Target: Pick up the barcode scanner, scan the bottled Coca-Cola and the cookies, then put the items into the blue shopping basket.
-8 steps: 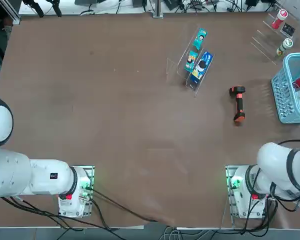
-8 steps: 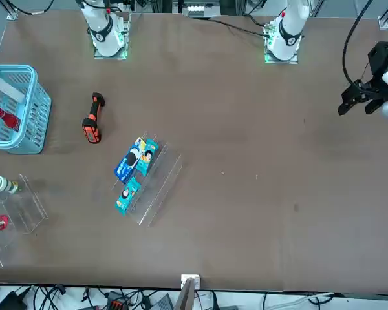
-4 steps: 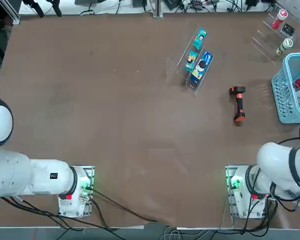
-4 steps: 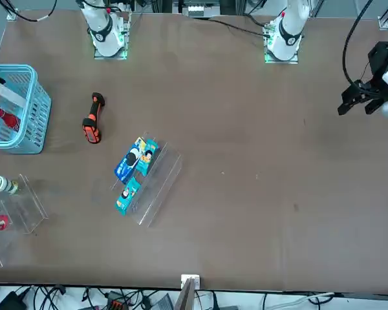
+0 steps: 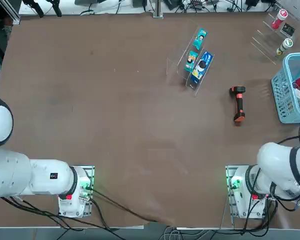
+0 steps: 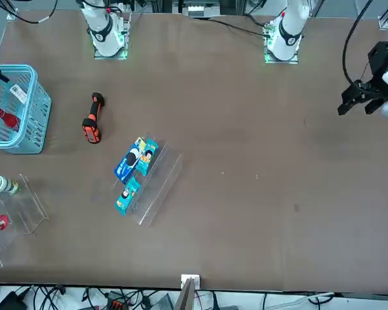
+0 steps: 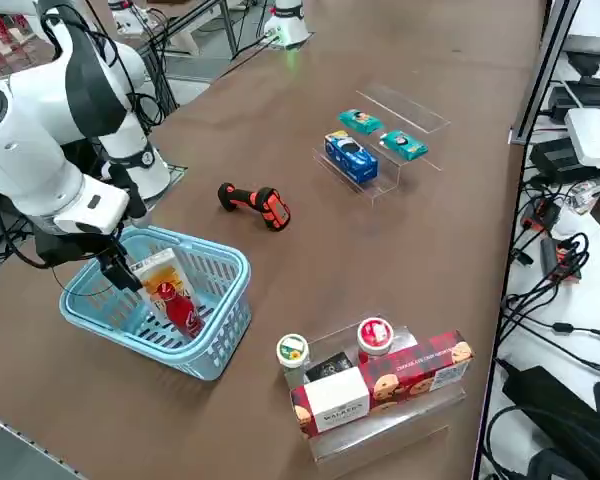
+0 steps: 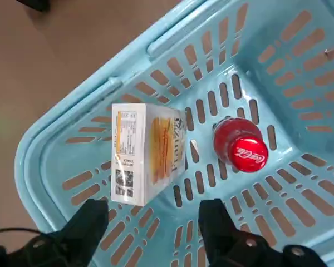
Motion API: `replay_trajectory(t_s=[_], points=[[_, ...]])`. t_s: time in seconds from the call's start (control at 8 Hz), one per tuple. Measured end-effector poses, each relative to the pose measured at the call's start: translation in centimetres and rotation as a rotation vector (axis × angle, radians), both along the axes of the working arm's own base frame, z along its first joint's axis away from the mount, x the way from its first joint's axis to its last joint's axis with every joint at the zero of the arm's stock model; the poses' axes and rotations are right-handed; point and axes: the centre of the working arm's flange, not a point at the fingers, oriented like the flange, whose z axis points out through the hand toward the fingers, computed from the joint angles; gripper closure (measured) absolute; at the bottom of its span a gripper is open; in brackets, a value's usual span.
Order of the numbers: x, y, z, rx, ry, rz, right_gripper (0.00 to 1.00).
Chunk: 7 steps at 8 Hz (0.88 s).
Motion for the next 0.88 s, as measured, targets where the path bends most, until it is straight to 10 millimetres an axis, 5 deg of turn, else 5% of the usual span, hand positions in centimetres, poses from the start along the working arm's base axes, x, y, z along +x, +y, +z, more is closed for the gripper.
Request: replay_trajectory(t_s=[0.25,0.38,0.88], points=[[0.6,0.6,1.4,-0.004,-0.008,0.004,0.00],[1.7,1.7,3.8,-0.007,-0.012,0.002,0.00],[10.5,14.7,17.3,-0.063,-0.040,-0.045,0.00]])
